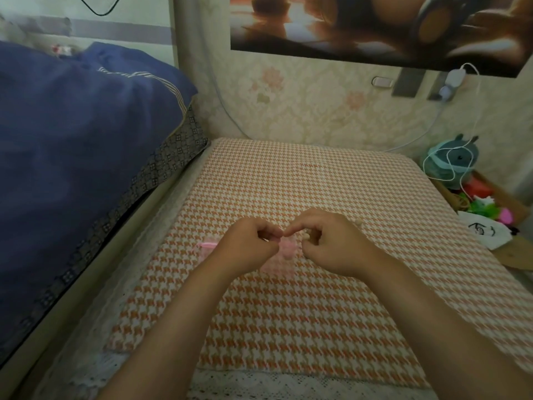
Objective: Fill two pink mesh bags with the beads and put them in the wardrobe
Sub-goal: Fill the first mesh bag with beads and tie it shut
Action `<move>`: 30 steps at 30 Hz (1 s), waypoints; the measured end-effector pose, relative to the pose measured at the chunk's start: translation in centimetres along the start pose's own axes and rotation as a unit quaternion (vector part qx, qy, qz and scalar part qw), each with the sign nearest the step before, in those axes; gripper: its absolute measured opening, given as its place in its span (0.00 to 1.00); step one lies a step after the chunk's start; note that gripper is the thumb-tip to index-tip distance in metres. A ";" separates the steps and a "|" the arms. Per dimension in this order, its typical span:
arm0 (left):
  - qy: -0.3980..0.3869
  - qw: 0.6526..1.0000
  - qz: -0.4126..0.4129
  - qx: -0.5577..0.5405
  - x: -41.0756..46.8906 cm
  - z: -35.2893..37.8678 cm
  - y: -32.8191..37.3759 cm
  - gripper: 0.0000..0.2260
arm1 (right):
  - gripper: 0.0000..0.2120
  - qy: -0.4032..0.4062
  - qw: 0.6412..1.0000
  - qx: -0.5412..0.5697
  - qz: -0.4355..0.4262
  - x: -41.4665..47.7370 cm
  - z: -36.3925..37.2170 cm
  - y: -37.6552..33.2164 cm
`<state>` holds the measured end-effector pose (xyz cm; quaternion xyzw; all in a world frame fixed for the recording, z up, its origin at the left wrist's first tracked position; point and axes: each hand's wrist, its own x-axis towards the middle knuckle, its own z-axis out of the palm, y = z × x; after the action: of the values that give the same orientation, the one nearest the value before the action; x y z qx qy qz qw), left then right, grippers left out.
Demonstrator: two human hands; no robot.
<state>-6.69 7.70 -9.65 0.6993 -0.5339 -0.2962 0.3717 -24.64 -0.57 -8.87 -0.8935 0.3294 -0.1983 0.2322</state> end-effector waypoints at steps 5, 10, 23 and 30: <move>0.029 0.999 0.022 0.018 -0.2 0.1 0.5 0.09 | 0.06 -0.001 0.994 -0.110 0.007 0.1 0.3 0.1; 0.079 0.995 0.051 0.026 -0.5 0.0 0.6 0.03 | 0.09 0.029 0.996 -0.090 0.001 0.4 0.6 -0.6; 0.049 0.998 0.017 0.030 -0.7 -0.2 0.7 0.04 | 0.09 0.025 0.973 0.166 0.158 0.4 1.3 -2.2; 0.033 0.996 0.049 0.066 -0.7 0.9 -0.7 0.03 | 0.17 -0.034 0.969 0.182 0.165 -0.6 1.6 -0.3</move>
<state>-7.24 8.32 -10.77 0.7050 -0.5729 -0.2184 0.3563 -24.08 0.53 -10.16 -0.7759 0.4224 -0.1836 0.4311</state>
